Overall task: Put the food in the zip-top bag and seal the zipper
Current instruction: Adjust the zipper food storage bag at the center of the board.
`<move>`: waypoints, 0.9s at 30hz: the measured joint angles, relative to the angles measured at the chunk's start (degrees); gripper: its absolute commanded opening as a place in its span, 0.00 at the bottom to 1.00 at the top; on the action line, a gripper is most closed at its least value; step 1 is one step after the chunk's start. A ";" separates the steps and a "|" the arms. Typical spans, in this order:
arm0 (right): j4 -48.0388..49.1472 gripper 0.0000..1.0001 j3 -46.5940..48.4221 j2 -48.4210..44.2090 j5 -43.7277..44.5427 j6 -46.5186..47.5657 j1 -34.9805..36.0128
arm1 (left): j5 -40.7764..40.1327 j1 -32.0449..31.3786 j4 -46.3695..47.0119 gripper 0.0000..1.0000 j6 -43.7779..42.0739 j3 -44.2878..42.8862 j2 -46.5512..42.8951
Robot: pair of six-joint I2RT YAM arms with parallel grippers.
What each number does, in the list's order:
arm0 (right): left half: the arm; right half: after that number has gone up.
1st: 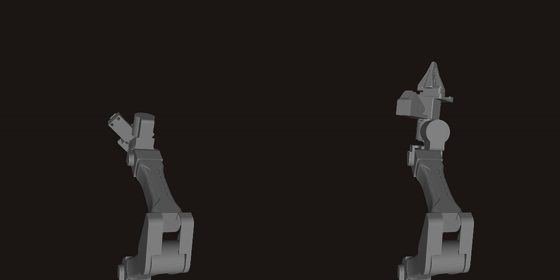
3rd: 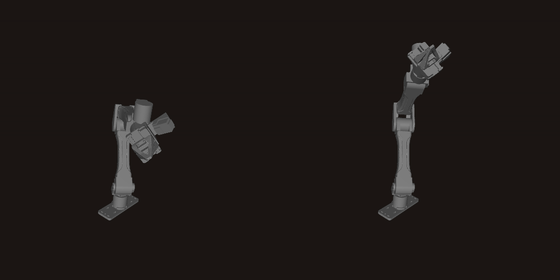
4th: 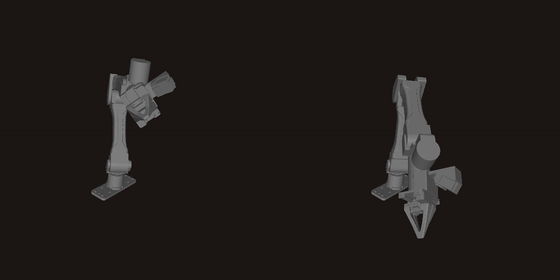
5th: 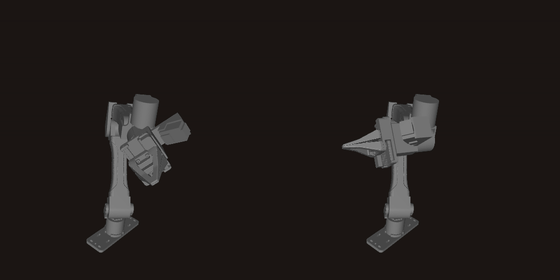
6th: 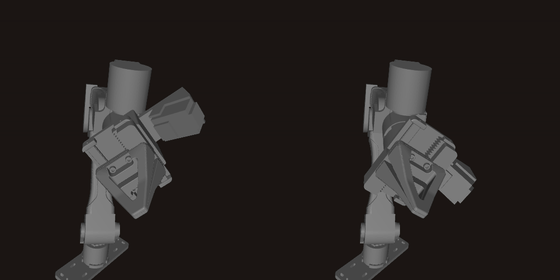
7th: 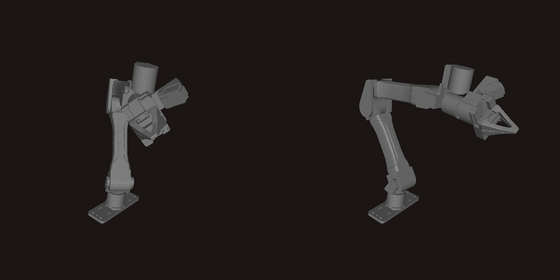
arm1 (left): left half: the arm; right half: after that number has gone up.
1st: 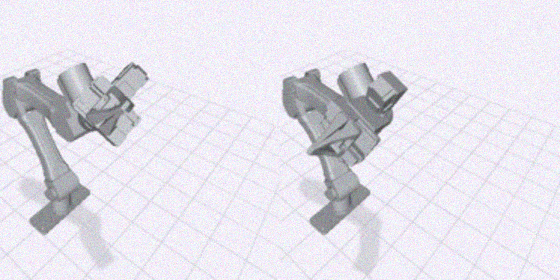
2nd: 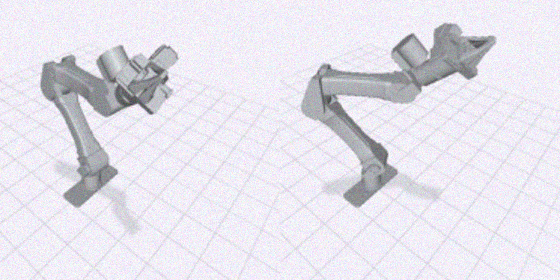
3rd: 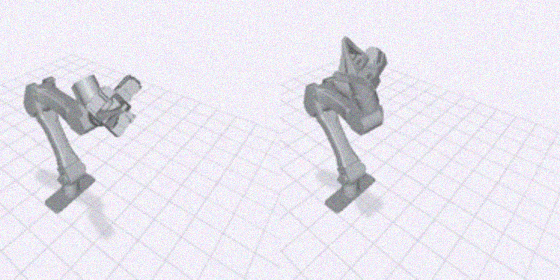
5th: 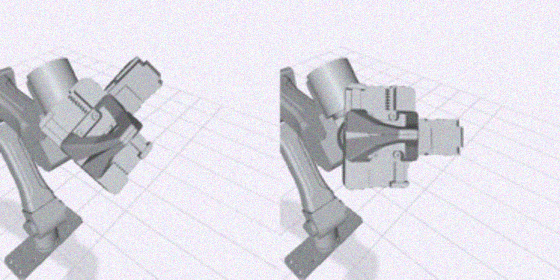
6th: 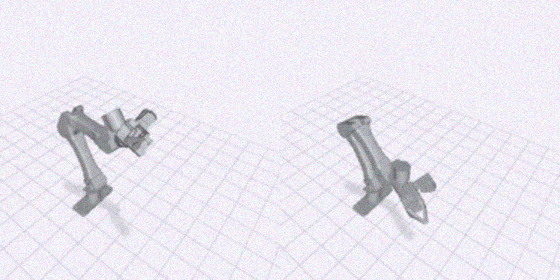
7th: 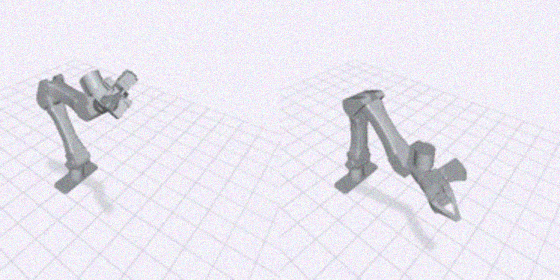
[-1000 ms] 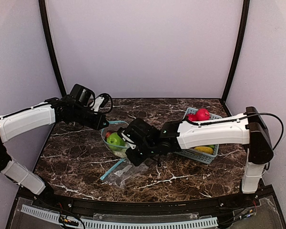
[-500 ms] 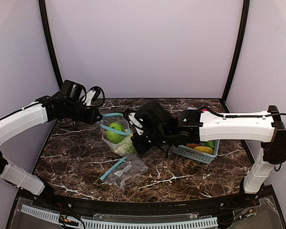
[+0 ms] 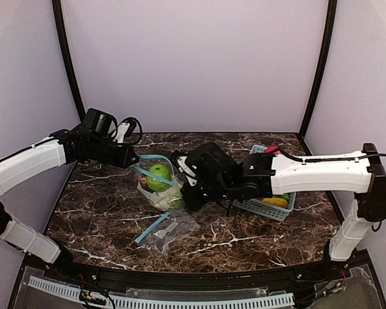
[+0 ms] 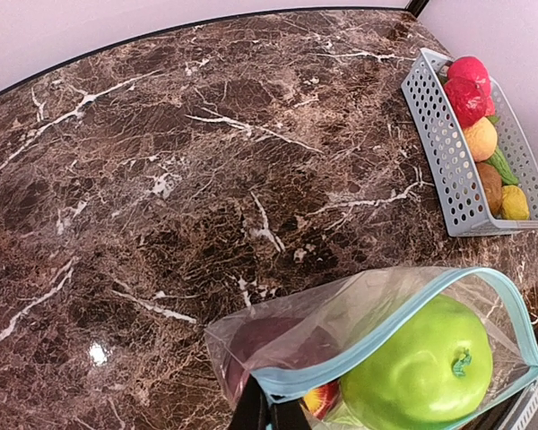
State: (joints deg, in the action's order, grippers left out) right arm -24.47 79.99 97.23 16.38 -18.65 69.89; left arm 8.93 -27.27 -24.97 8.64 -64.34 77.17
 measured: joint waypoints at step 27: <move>-6.64 0.75 -8.52 -13.18 0.66 -6.10 -12.11 | 3.28 0.76 0.39 0.01 0.15 0.00 4.15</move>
State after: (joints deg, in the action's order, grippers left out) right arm -31.11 71.46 84.05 17.04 -24.75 57.78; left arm 12.21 -26.50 -24.58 8.80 -64.34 81.32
